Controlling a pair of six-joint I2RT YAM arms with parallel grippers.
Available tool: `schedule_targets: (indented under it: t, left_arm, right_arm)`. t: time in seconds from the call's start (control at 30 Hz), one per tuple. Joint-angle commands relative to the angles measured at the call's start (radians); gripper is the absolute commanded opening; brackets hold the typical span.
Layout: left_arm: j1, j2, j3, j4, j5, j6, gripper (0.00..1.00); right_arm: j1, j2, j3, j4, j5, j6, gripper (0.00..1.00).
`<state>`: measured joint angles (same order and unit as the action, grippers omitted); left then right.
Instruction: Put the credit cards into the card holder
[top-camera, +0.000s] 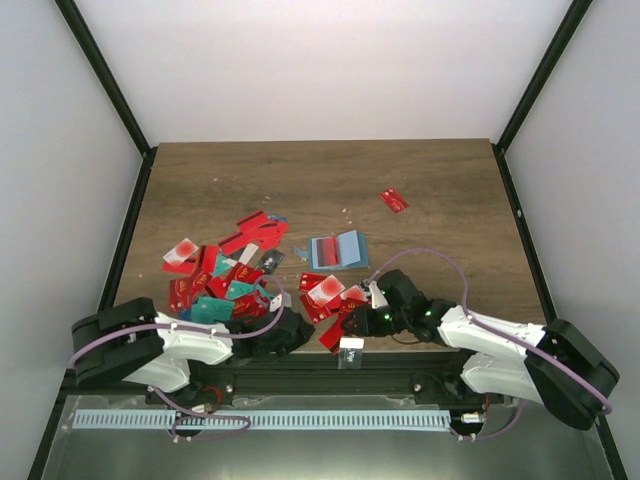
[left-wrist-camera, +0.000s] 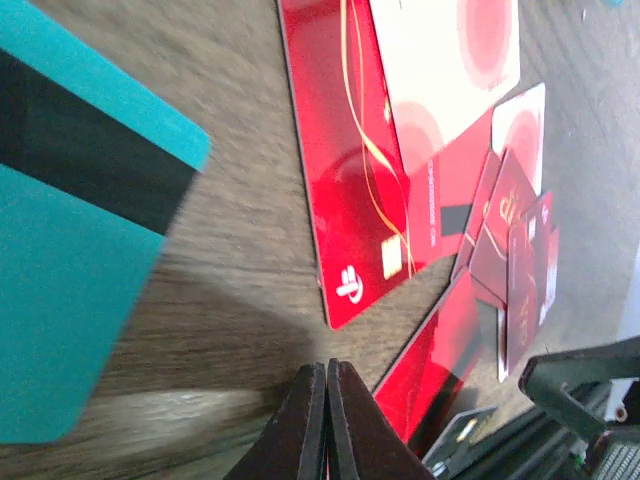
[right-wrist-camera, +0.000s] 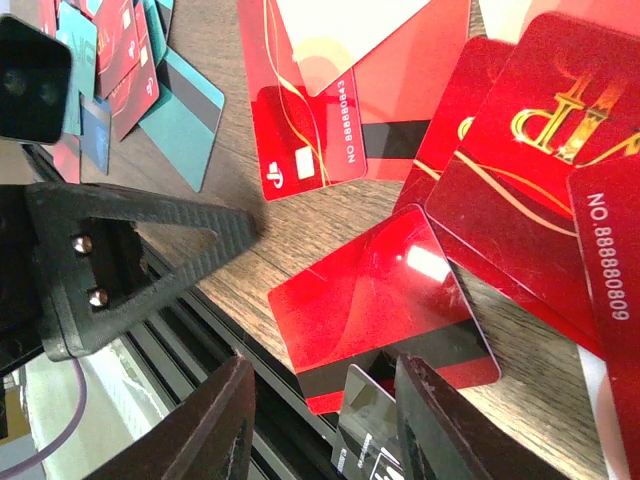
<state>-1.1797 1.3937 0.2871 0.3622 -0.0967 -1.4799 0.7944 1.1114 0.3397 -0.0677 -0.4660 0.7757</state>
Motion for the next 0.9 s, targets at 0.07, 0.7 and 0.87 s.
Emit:
schedule_targets:
  t: [0.07, 0.7, 0.87]
  left_arm:
    - [0.019, -0.079, 0.021, -0.144, -0.155, 0.037, 0.04]
    - [0.052, -0.004, 0.152, -0.054, 0.166, 0.477, 0.09]
    - [0.058, 0.027, 0.152, -0.019, 0.211, 0.482, 0.1]
  right_arm:
    - [0.007, -0.012, 0.067, -0.015, 0.037, -0.017, 0.41]
    - [0.007, -0.131, -0.061, -0.146, 0.049, -0.049, 0.66]
    - [0.007, -0.104, -0.108, -0.08, -0.006, -0.053, 0.66]
